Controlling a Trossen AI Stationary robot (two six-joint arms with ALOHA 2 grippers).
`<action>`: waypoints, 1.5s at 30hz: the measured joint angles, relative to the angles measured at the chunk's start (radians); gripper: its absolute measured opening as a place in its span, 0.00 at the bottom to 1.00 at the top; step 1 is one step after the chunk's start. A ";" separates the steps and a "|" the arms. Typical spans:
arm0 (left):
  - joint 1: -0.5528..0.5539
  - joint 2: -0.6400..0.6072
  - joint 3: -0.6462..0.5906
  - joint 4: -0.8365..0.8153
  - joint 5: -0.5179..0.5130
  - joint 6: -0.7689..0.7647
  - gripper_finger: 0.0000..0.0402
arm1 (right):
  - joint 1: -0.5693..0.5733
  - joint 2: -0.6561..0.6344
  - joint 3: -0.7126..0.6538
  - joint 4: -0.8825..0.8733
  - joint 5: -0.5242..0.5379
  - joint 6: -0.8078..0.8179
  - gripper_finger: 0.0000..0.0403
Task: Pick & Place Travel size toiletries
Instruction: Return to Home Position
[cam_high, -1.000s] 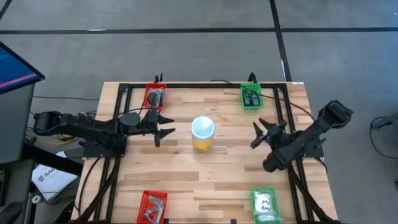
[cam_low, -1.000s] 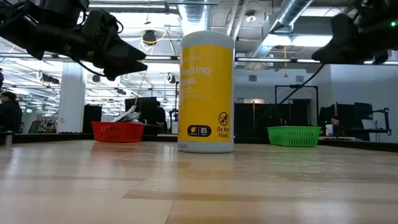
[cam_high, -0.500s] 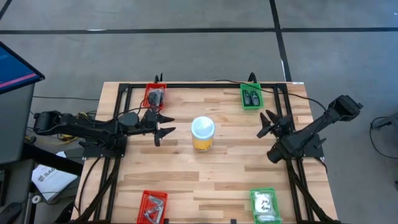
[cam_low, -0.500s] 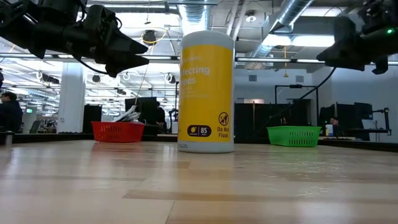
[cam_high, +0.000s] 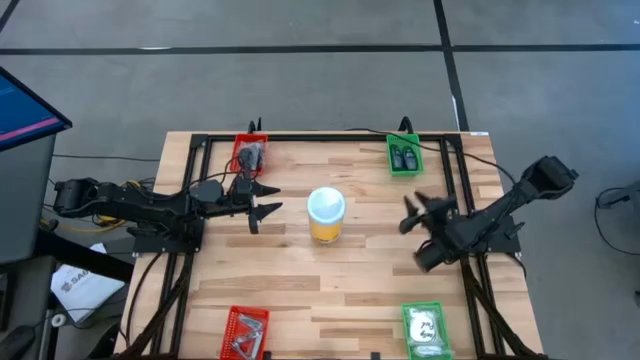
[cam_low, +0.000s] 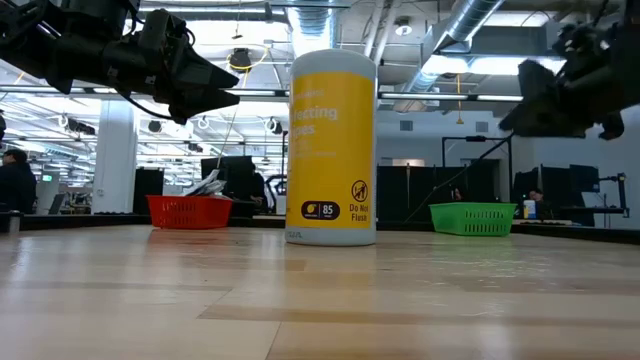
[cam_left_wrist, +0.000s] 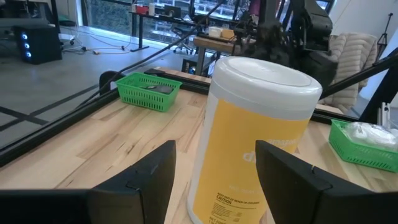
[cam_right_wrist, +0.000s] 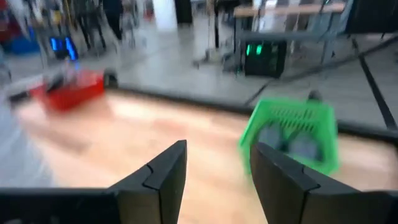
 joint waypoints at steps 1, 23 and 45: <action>0.000 0.000 0.000 0.000 0.000 0.000 0.52 | -0.007 0.017 0.000 0.089 -0.030 -0.093 0.41; 0.000 0.000 -0.019 0.000 0.000 0.000 0.52 | -0.457 0.193 0.018 1.856 -1.063 -1.760 0.39; 0.000 0.000 -0.045 0.072 -0.001 0.059 0.52 | -0.703 -0.375 -0.385 1.895 -1.282 -1.748 0.38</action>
